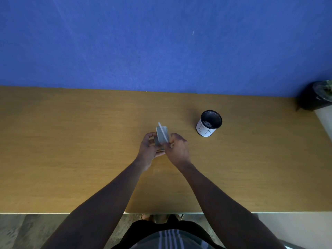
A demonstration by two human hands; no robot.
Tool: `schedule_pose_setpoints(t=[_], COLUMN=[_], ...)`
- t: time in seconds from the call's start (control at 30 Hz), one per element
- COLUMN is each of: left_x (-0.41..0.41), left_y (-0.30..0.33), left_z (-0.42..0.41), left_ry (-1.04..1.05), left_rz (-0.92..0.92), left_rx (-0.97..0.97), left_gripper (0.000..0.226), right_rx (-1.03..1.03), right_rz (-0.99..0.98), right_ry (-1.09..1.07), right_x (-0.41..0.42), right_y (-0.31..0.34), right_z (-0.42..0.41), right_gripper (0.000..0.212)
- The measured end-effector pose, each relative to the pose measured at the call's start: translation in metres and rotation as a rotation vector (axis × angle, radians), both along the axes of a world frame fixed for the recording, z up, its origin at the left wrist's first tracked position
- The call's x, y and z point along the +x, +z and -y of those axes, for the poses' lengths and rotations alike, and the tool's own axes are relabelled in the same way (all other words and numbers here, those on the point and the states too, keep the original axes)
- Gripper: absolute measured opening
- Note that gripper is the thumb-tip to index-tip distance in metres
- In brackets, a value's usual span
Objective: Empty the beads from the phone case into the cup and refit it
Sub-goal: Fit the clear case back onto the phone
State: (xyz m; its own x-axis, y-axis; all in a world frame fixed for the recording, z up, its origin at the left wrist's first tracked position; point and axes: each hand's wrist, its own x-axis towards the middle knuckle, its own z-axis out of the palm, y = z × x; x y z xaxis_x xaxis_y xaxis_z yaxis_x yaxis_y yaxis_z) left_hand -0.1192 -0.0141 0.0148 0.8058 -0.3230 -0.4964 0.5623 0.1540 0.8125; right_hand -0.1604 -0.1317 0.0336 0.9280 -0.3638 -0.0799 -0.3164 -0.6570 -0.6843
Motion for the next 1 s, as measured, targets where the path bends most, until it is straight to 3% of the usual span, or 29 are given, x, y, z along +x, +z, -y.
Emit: schedule_pose_setpoints(t=[0.17, 0.37, 1.0], left_x=[-0.001, -0.003, 0.000], left_y=[0.002, 0.006, 0.003], left_z=[0.004, 0.009, 0.014], left_ry=[0.001, 0.004, 0.106], left_rz=[-0.007, -0.026, -0.075], left_rx=[-0.051, -0.086, -0.165], left_gripper=[0.038, 0.023, 0.027], right_rx=[-0.056, -0.164, 0.063], right_rz=[0.017, -0.040, -0.057], right_ry=[-0.007, 0.104, 0.100], right_x=[-0.003, -0.003, 0.001], right_y=[0.000, 0.000, 0.004], right_z=[0.000, -0.004, 0.000], right_gripper=[0.019, 0.028, 0.046])
